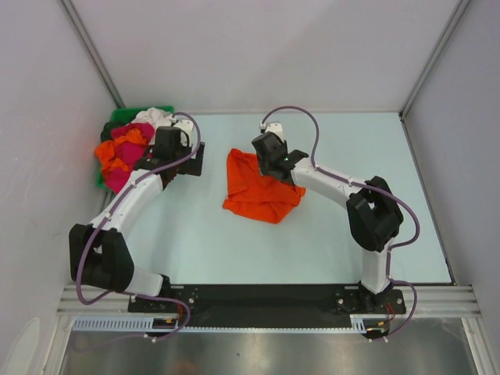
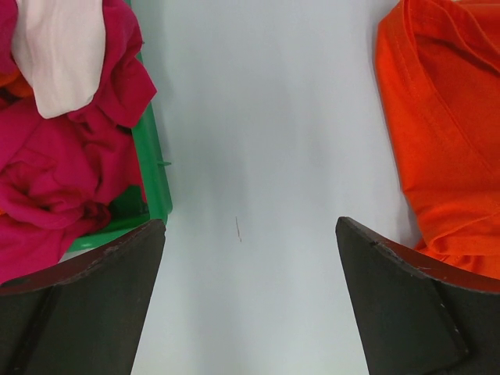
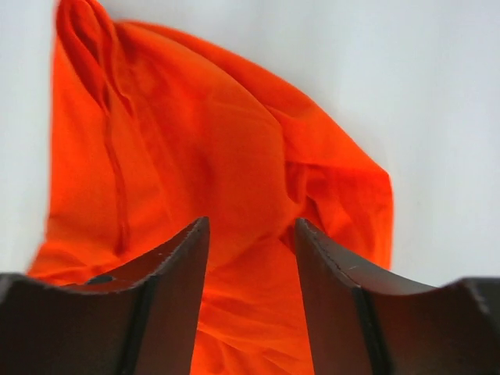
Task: Fold and stack the t-shirts
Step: Flatten out the tshirt
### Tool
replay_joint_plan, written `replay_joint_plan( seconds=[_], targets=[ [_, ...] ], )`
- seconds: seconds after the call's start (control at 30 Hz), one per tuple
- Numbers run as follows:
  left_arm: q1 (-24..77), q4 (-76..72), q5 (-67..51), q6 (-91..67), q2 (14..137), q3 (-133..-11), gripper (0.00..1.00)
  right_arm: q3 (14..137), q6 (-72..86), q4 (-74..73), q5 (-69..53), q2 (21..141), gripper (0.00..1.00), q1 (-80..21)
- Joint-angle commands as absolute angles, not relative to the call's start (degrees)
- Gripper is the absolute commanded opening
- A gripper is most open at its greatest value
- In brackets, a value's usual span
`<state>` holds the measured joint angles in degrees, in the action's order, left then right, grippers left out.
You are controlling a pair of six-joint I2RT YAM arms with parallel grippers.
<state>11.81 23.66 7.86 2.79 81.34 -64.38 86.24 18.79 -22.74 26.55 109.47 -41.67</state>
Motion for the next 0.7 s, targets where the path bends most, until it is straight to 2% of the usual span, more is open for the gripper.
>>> replay_joint_plan(
  seconds=[0.0, 0.67],
  targets=[
    [11.5, 21.4, 6.2, 1.7, 79.1, -63.2, 0.97, 90.7, 21.3, -20.8, 24.2, 112.3, 0.55, -42.2],
    [11.5, 21.1, 5.4, 1.1, 77.0, -60.5, 0.97, 86.2, 33.0, -19.3, 25.7, 114.9, 0.52, -44.6]
  ],
)
